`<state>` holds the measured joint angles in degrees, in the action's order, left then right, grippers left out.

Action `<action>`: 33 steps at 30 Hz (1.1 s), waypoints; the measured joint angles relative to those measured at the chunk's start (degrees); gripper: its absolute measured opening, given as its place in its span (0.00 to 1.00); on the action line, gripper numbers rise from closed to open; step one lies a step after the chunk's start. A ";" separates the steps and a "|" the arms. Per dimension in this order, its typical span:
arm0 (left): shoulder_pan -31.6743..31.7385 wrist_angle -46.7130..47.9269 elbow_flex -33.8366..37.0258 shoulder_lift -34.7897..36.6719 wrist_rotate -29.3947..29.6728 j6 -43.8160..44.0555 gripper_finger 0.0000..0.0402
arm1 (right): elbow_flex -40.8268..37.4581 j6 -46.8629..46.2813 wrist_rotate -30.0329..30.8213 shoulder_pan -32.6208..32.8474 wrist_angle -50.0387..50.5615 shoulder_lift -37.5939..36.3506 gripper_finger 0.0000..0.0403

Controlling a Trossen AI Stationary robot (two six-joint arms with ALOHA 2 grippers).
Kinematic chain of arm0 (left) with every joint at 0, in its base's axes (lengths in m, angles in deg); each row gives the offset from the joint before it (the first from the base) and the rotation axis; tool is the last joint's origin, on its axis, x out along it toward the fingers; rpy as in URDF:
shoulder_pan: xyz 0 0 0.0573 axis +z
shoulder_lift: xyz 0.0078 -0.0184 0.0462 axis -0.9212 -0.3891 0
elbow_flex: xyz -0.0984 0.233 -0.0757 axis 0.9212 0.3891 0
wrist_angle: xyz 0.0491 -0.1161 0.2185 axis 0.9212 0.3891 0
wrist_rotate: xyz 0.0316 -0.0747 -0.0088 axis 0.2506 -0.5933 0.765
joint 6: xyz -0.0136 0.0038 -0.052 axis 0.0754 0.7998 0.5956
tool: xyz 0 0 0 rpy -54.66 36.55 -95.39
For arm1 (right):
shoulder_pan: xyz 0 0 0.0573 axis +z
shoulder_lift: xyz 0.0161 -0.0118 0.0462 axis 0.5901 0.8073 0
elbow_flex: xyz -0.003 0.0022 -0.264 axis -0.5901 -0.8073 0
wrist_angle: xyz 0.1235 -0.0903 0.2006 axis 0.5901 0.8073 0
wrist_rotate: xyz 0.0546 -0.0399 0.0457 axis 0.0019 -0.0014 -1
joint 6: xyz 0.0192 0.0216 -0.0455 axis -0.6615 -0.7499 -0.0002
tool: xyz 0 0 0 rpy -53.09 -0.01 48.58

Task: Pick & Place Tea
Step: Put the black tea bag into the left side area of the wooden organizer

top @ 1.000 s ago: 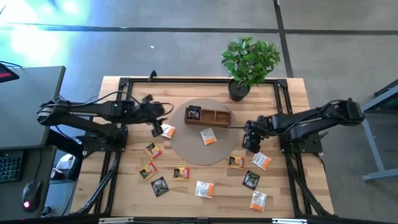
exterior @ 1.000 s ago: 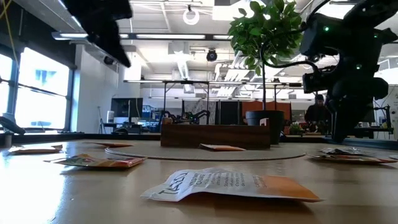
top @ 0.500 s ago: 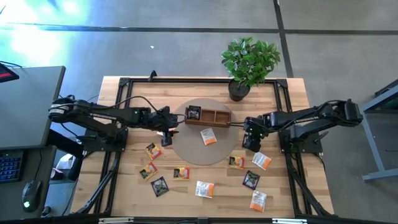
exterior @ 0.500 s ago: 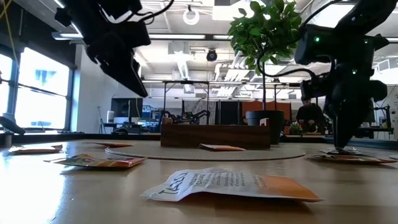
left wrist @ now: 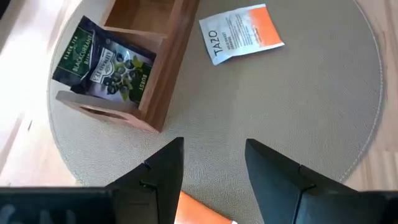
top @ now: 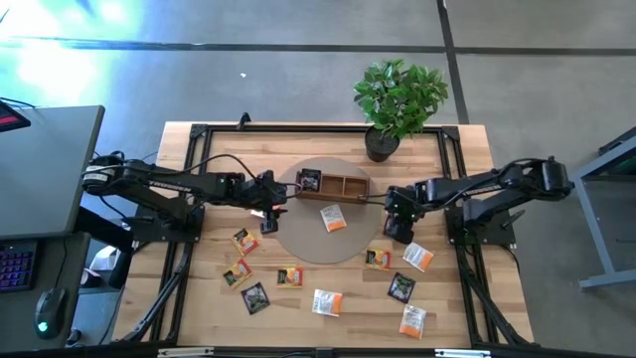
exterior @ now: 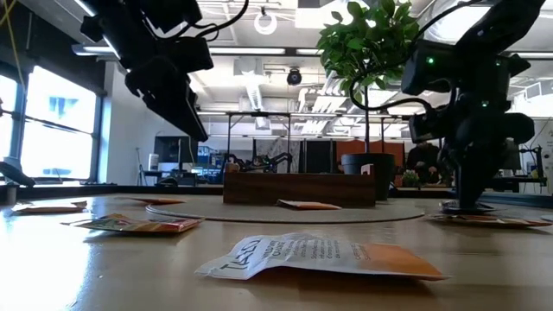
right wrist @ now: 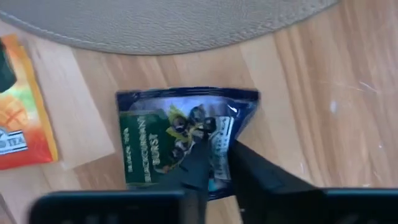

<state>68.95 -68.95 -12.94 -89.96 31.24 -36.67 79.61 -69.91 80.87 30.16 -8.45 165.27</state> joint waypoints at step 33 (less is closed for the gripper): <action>-6.88 -0.88 -0.15 4.62 9.44 16.23 0.42 | 29.61 38.43 41.41 6.40 -37.35 19.77 0.01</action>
<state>62.07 -69.83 -13.09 -85.34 40.68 -20.43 109.23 -31.47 122.27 36.57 -45.79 185.04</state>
